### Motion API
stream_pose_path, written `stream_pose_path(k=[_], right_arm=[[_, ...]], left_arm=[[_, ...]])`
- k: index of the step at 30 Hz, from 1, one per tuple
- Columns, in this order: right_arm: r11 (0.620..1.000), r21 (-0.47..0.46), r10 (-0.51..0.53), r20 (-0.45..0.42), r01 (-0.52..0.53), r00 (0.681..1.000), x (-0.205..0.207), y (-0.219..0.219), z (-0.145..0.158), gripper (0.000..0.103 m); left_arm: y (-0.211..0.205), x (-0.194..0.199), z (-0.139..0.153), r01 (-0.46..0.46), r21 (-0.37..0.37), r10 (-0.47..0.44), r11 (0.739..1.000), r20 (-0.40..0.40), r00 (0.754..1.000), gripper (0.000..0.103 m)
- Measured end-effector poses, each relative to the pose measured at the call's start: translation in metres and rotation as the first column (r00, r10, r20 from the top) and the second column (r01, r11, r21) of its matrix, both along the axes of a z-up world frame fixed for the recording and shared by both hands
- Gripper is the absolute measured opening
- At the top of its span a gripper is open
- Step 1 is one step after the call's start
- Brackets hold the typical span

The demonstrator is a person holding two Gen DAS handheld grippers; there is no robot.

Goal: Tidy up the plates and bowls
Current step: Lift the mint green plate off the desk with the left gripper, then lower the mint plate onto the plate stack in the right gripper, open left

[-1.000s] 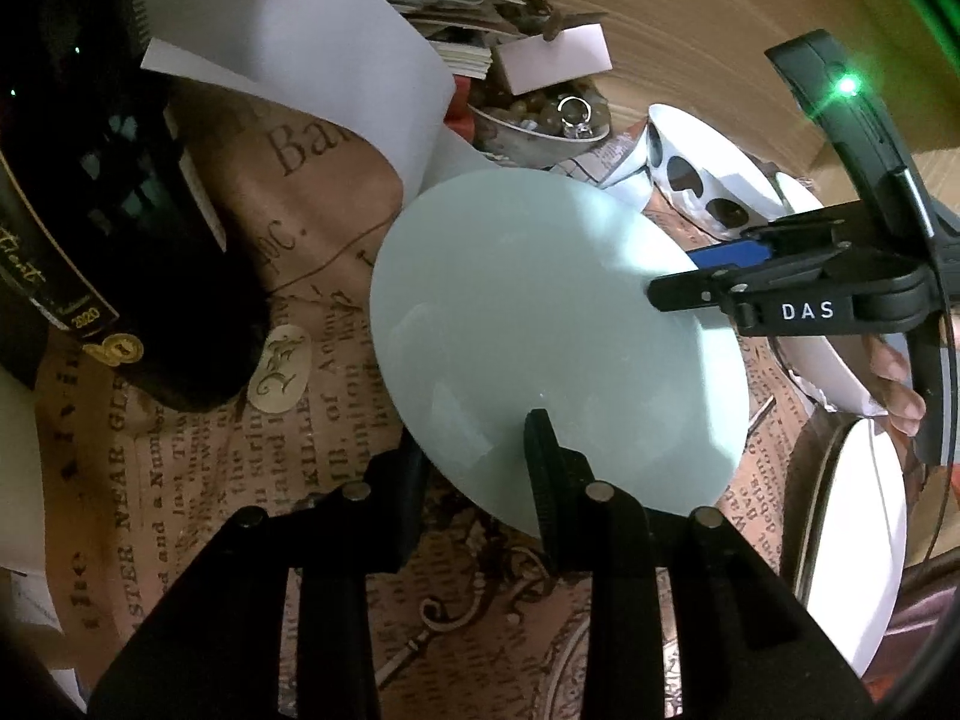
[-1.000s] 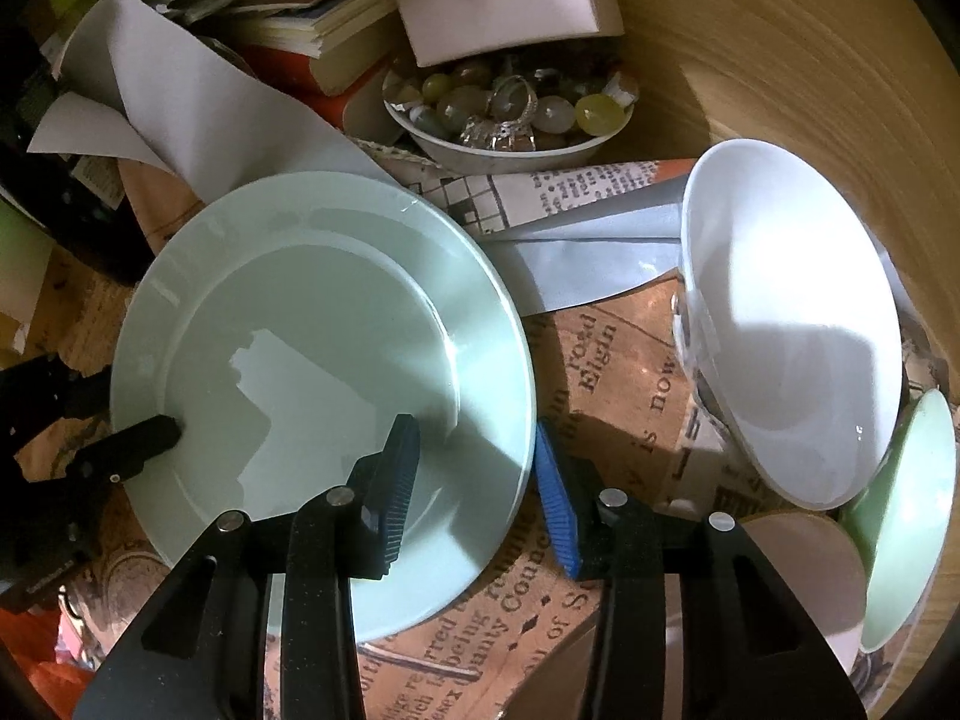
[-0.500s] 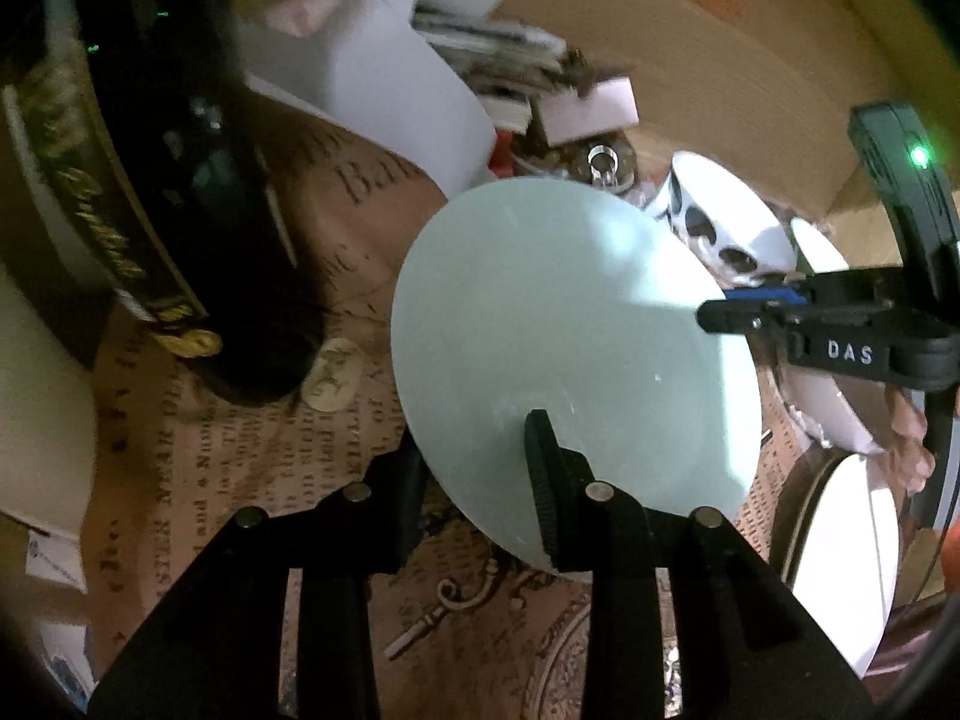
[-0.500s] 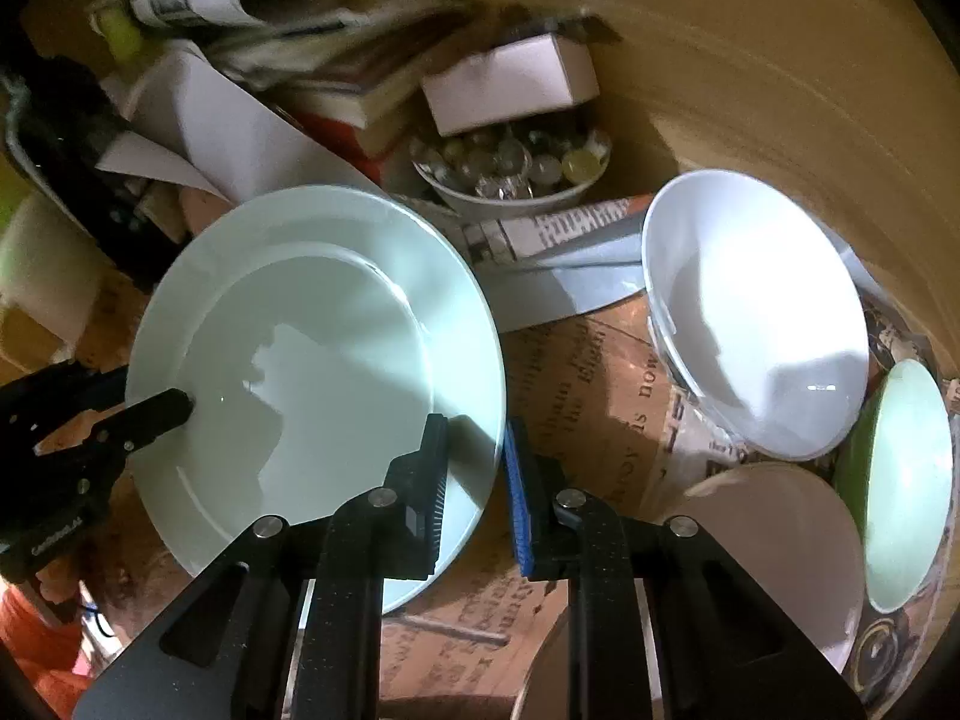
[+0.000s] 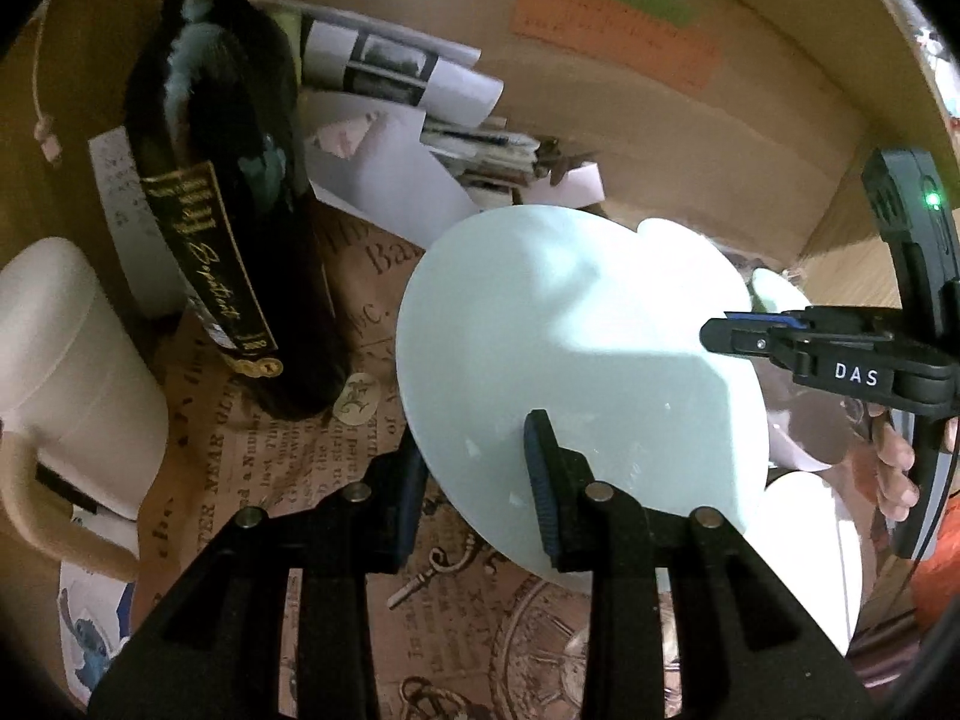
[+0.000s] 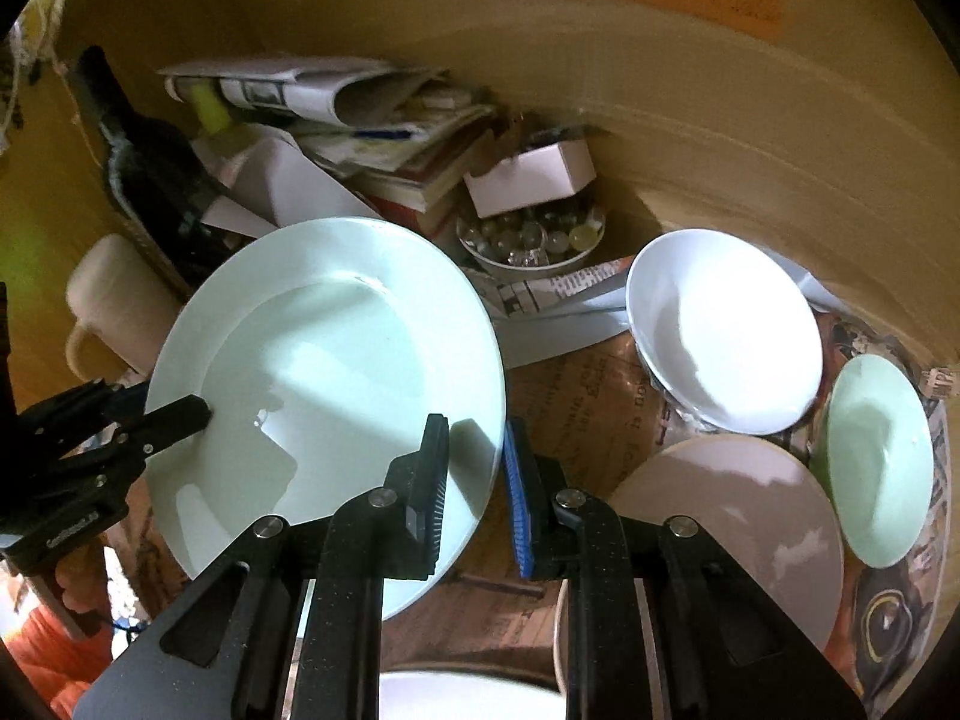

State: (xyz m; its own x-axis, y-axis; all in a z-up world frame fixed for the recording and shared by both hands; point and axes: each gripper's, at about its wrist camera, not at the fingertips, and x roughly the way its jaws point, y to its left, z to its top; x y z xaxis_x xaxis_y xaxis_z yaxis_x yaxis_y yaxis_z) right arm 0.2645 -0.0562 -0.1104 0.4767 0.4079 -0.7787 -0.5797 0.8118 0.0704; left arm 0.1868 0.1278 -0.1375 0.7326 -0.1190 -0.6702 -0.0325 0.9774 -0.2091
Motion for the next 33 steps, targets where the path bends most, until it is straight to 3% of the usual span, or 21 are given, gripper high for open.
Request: stream_pose_path(k=[16, 33], right_arm=[[0.998, 0.052, -0.023, 0.061, 0.02, 0.998, -0.037, -0.035, 0.012, 0.017], [0.993, 0.083, -0.089, 0.067, 0.083, 0.994, -0.085, -0.085, 0.007, 0.017]], left_arm=[[-0.032, -0.035, 0.02, 0.012, 0.015, -0.013, 1.0, 0.069, 0.998, 0.032], [-0.074, -0.069, 0.033, 0.064, 0.052, -0.068, 0.997, 0.071, 0.995, 0.032]])
